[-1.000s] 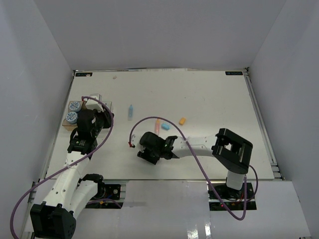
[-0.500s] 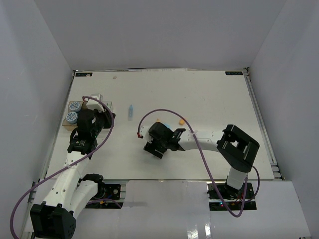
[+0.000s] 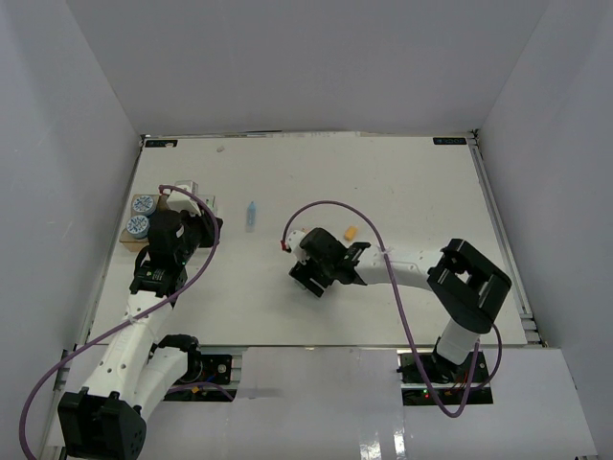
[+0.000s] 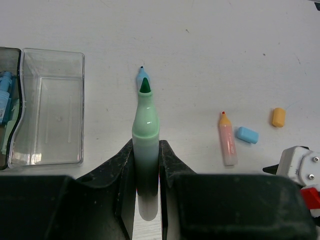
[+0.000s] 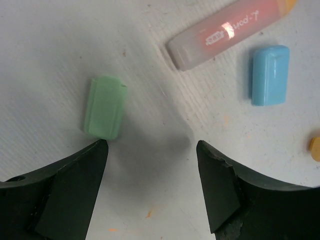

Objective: Sort the stationery into containers
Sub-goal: Move the pen cap to the corner of the board, then move the pen cap to the center of the board.

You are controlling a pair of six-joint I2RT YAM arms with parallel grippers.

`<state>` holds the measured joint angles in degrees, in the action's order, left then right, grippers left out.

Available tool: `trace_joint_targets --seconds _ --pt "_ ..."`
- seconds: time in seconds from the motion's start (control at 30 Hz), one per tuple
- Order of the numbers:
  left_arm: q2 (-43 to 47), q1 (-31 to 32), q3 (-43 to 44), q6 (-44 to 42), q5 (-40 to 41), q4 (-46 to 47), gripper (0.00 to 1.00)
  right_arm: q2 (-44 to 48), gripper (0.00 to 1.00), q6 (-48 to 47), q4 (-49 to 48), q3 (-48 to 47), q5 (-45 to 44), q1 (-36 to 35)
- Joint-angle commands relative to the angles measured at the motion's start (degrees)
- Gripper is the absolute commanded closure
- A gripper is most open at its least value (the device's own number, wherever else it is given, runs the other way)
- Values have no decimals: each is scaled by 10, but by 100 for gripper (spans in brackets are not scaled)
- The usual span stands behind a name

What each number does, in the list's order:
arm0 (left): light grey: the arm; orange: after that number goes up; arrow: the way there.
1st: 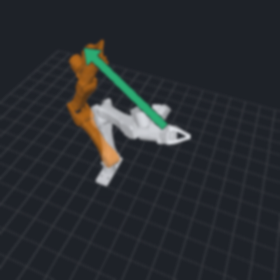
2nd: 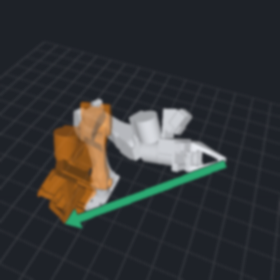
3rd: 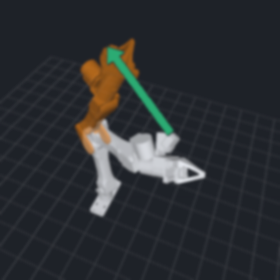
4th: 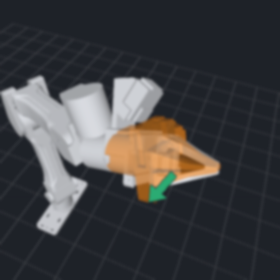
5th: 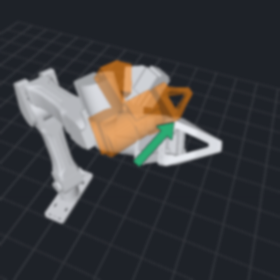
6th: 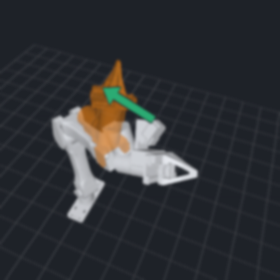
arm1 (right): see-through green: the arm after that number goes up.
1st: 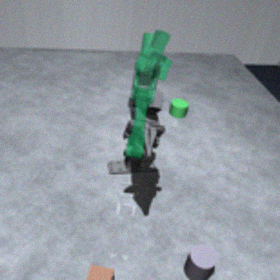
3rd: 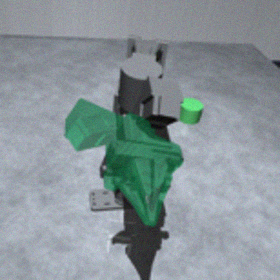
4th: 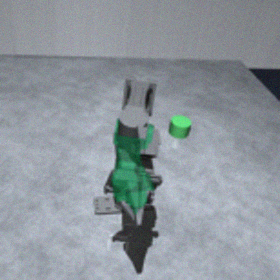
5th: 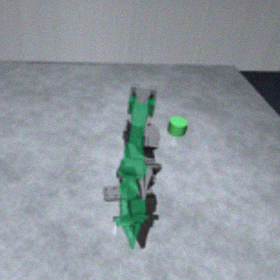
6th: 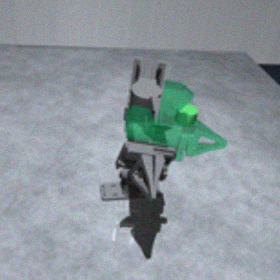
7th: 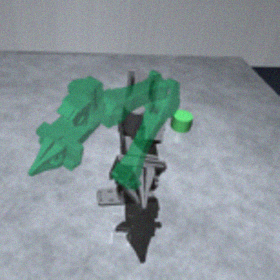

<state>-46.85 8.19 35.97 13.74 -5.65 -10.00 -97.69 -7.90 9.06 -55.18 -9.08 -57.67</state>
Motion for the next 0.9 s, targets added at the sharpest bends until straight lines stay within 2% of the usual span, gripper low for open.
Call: trace_joint_targets --seconds 0.0,0.1,0.4,0.63,0.87 --pt "3 -3 -1 -2 -12 12 98 15 23 13 20 17 -28 18" --pt "1 -3 -1 -2 -13 12 98 18 23 28 20 17 -46 24" --pt "-1 -4 -3 -2 -16 11 98 42 24 54 24 19 -22 35" --pt "-4 -3 -1 -2 -20 11 98 68 23 59 32 31 8 8" --pt "-6 -4 -1 -2 -19 11 98 30 22 72 18 3 21 -18"
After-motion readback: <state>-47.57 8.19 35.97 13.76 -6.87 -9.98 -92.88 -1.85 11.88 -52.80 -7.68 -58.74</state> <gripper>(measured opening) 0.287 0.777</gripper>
